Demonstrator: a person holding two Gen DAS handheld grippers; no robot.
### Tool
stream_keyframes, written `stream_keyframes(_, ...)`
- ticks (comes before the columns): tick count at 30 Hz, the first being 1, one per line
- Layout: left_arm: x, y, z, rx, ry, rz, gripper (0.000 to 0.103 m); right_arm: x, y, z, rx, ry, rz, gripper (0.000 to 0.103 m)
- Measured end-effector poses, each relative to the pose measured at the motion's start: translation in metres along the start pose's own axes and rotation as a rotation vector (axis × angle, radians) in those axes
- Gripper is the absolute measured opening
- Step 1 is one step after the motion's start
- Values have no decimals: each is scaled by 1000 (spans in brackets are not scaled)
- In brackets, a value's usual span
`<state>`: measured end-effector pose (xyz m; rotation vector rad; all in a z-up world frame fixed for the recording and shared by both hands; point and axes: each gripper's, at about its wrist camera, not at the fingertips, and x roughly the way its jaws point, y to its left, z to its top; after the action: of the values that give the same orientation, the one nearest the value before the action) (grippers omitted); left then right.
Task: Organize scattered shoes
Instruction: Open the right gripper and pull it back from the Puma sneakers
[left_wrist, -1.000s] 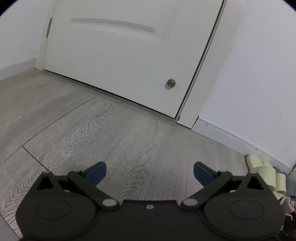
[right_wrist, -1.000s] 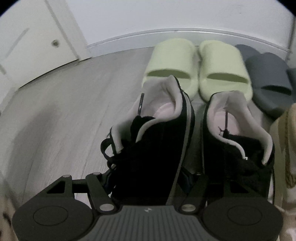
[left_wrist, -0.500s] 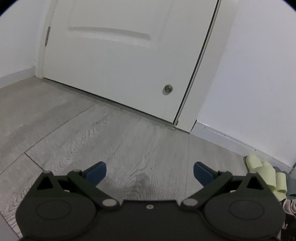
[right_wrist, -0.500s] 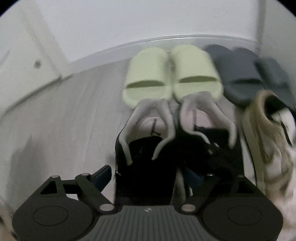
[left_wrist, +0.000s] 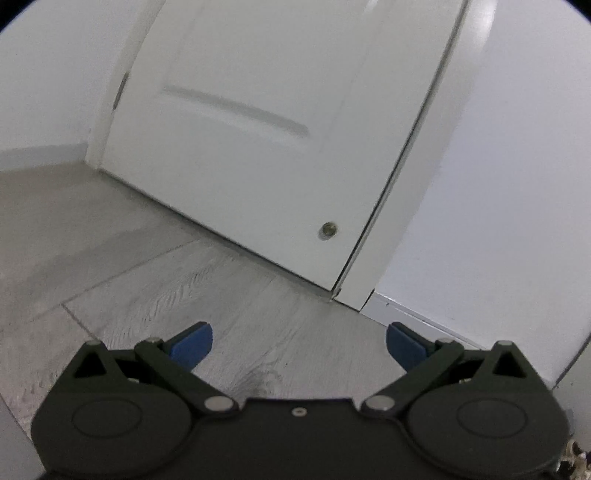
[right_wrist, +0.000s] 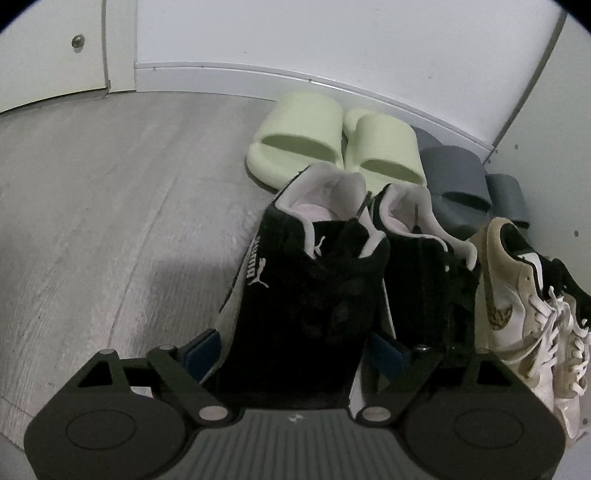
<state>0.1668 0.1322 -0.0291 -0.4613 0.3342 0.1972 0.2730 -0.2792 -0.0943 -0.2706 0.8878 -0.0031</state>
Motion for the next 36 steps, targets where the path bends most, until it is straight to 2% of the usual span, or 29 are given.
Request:
stream_keyframes(4,-2,-4,-1,30,-8,-6,102,-2,4,-2,-22,-6,-40,87)
stream_keyframes(11,-5,-3,-2,37,-5,-6,102,2,-8,-4,29,16,-75,88)
stream_keyframes(17,-2,-4,0,32,-18,-6,102,6,-15,-5,52,20,-69,89)
stream_keyframes(21,-23,-12,3,73,-120,-16,102,4,-15,-6,46,11,-64,90)
stream_keyframes(24,-40,-18,6,107,-201,-25,102,-10,-13,-7,20,-40,-116,91)
stream_keyframes(26,-51,-23,7,129,-255,-31,102,-26,-16,-9,28,-100,-121,91)
stream_keyframes(28,-64,-29,9,166,-303,-42,102,-45,-23,-11,94,-139,-51,91)
stream_keyframes(32,-102,-49,10,302,-341,-90,102,-79,-36,-19,221,-213,84,91)
stream_keyframes(36,-137,-68,13,381,-347,-142,102,-117,-35,-34,232,-307,167,93)
